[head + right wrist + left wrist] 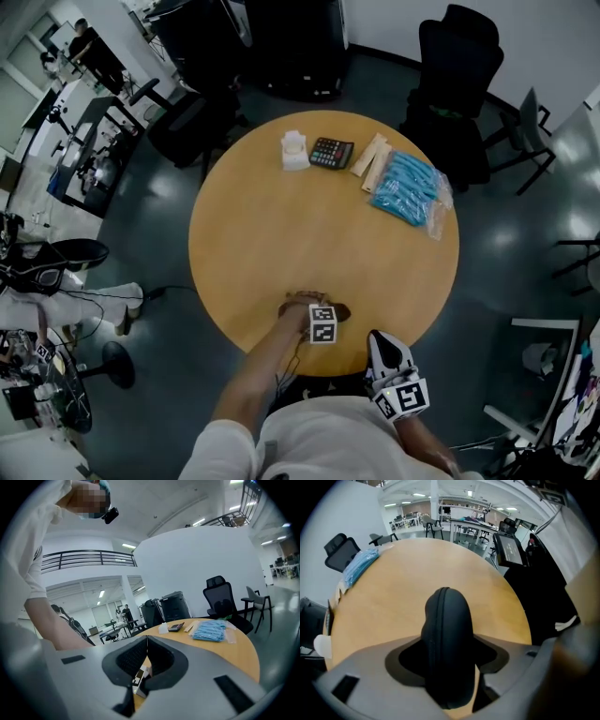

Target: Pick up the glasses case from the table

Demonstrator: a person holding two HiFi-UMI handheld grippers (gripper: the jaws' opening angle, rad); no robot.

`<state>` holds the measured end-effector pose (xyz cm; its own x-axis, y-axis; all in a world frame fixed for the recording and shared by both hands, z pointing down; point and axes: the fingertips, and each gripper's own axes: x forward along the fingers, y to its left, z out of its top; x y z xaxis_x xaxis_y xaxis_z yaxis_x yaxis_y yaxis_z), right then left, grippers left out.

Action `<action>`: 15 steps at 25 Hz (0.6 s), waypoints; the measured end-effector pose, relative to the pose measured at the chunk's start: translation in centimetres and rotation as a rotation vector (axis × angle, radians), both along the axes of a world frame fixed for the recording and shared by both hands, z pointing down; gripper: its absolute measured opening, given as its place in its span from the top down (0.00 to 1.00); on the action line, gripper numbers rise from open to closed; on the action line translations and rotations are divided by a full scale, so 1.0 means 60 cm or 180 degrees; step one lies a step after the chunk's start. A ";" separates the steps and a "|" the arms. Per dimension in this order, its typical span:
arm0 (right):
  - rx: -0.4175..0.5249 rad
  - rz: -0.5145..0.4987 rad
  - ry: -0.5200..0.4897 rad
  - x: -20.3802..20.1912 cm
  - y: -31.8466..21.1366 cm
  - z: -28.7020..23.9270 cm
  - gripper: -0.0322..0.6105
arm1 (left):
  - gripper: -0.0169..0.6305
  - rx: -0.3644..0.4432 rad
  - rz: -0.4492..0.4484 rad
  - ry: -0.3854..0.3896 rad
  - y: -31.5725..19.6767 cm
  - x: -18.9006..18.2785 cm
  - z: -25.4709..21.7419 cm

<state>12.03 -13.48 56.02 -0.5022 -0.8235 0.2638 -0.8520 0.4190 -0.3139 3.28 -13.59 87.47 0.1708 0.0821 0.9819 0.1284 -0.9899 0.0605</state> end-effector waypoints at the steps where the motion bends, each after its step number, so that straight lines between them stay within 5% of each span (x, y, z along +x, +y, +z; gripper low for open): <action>1: 0.0021 -0.0007 0.0012 -0.001 -0.005 -0.002 0.93 | 0.53 0.0104 -0.0070 0.0065 -0.008 -0.002 -0.005; 5: 0.0137 -0.0050 0.0054 -0.010 -0.021 -0.016 0.93 | 0.53 0.0561 -0.0713 0.0570 -0.053 -0.019 -0.078; 11: 0.0432 -0.0189 0.0125 -0.045 -0.035 -0.069 0.93 | 0.54 0.1430 -0.2629 0.2274 -0.094 -0.092 -0.363; 15: 0.0663 -0.0228 0.0179 -0.079 -0.034 -0.114 0.93 | 0.54 0.2154 -0.3422 0.3094 -0.038 -0.169 -0.552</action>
